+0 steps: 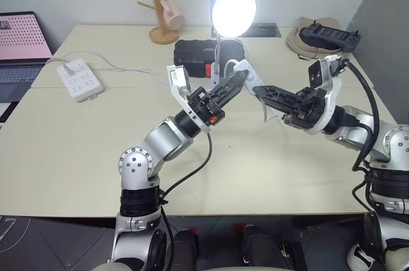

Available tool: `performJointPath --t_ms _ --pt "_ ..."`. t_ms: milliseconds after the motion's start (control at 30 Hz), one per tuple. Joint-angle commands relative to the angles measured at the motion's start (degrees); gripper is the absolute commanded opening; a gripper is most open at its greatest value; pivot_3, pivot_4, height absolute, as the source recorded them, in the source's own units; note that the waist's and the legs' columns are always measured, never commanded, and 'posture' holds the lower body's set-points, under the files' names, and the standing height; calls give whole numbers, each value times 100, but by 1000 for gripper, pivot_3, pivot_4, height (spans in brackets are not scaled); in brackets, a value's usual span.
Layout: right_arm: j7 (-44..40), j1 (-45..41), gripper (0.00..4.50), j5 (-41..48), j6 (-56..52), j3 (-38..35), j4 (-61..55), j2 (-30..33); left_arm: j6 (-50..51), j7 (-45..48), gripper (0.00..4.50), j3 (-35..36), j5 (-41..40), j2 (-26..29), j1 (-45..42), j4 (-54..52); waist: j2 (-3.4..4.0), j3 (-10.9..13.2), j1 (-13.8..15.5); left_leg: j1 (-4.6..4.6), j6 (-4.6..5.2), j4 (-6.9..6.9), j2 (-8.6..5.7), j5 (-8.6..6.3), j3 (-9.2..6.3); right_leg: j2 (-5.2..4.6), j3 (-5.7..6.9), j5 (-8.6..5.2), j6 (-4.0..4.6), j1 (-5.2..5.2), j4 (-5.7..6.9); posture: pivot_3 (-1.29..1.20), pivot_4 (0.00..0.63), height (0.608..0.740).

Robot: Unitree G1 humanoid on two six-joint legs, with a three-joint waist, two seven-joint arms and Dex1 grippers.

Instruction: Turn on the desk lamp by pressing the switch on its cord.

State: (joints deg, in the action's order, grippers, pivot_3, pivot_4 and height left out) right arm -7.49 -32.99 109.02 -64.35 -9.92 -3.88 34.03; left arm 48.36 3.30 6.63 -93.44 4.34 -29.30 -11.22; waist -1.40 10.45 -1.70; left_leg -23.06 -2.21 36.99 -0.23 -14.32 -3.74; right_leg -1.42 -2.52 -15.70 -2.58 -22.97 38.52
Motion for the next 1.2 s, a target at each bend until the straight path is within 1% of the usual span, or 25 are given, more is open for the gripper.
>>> performJointPath --t_ms 33,167,200,233,300,433,467,500,600,667,733,767,800,867,900,933,967,1000,1033,1067,1200 --pt "-78 -55 334 162 87 -19 -254 90 0 18 489 -59 7 54 -6 -175 0 0 0 0 0 0 0 0 0 0 0 0 0 0 0 0 150 740" --pt "-128 -67 334 102 49 7 -252 114 -25 46 489 -30 53 103 -24 -170 0 0 0 0 0 0 0 0 0 0 0 0 0 0 0 0 150 740" --pt "-140 -73 334 88 44 11 -246 118 -21 73 1189 -21 -2 105 -18 -182 0 0 0 0 0 0 0 0 0 0 0 0 0 0 0 0 150 740" --pt "-161 -83 334 60 42 18 -235 121 -15 74 1266 -11 -59 106 -17 -178 0 0 0 0 0 0 0 0 0 0 0 0 0 0 0 0 150 740" --pt "-211 -118 334 -55 39 52 -219 128 43 66 1699 14 -175 183 3 -186 0 0 -1 0 0 -1 1 0 0 1 0 0 0 0 -1 0 150 740" --pt "-406 -214 334 -501 34 176 -161 63 209 -43 2556 112 -445 575 167 -303 0 1 -12 1 0 -2 5 0 0 4 -1 -1 -2 -1 -1 0 150 740" --pt "-451 -248 334 -584 48 203 -120 30 250 -76 2693 129 -508 691 233 -347 0 1 -12 1 0 -3 7 0 0 5 -1 -1 -2 -3 -1 0 150 740" --pt "-516 -300 334 -720 70 241 -76 -22 325 -98 2955 168 -568 891 359 -435 1 1 -11 1 0 -4 7 0 0 5 -1 -1 -2 -5 -1 0 150 740" --pt "-709 -460 334 -1236 127 355 54 -175 510 -115 3505 313 -645 1517 692 -594 2 2 -32 -2 0 -4 12 0 4 9 -10 0 0 -14 2 0 150 740" --pt "-874 -552 334 -1617 161 422 99 -257 665 46 3974 390 -565 2002 812 -671 3 4 -16 -2 0 -6 15 0 -1 11 -6 0 1 -17 3 0 150 740" --pt "-999 -638 334 -1986 184 505 169 -320 779 266 4286 492 -427 2462 859 -733 4 6 -10 -3 0 -6 17 0 -3 13 -3 -1 2 -18 3 0 150 740" --pt "-1205 -668 334 -2384 234 649 128 -278 842 457 4479 538 -244 2735 839 -739 3 6 -6 -4 0 -6 17 0 -3 13 -2 -1 2 -19 3 0 150 740" --pt "-1385 -702 334 -2948 350 932 82 -211 897 796 4479 548 135 3121 807 -785 5 8 -3 -6 0 -6 16 0 -2 13 -2 -1 2 -19 1 0 150 740" --pt "-1667 -750 334 -3771 554 1318 34 -156 926 1334 4479 505 718 3655 769 -855 6 10 -6 -7 0 -7 14 0 1 13 -3 -2 3 -22 0 0 150 740" --pt "-1738 -828 334 -4099 676 1490 126 -255 809 1869 4479 331 1317 4102 797 -986 6 10 -7 -6 0 -10 13 0 3 13 -4 -2 3 -22 -4 0 150 740" --pt "-1812 -881 334 -4315 753 1579 201 -342 708 2252 4479 201 1736 4394 824 -1070 5 13 -9 -6 0 -11 14 0 3 12 -3 -3 5 -23 -6 0 150 740" --pt "-2029 -982 334 -4956 986 2047 223 -310 446 2778 4479 27 2351 4798 893 -1162 7 17 -15 -7 -1 -14 13 0 4 13 -2 -5 9 -25 -6 0 150 740" --pt "-2273 -1089 334 -5730 1321 2640 253 -223 313 3051 4479 21 2636 4983 886 -1120 14 22 -15 -7 -1 -19 15 0 6 14 -3 -6 11 -26 -10 0 150 740" --pt "-2446 -1177 334 -6432 1653 3121 353 -175 213 3204 4479 42 2810 5049 856 -1039 18 25 -16 -6 -1 -22 13 0 12 13 -7 -7 14 -30 -9 0 150 740" --pt "-2539 -1241 334 -6919 1919 3409 514 -197 99 3322 4479 10 3006 5081 844 -968 25 29 -16 -5 -1 -26 14 0 16 13 -8 -7 14 -33 -13 0 150 740" --pt "-2793 -1440 334 -8273 2789 3957 1315 -500 -211 3848 4479 -174 3769 5140 879 -882 25 32 -6 -10 -2 -35 39 0 19 24 0 -6 15 -28 -43 0 150 740"
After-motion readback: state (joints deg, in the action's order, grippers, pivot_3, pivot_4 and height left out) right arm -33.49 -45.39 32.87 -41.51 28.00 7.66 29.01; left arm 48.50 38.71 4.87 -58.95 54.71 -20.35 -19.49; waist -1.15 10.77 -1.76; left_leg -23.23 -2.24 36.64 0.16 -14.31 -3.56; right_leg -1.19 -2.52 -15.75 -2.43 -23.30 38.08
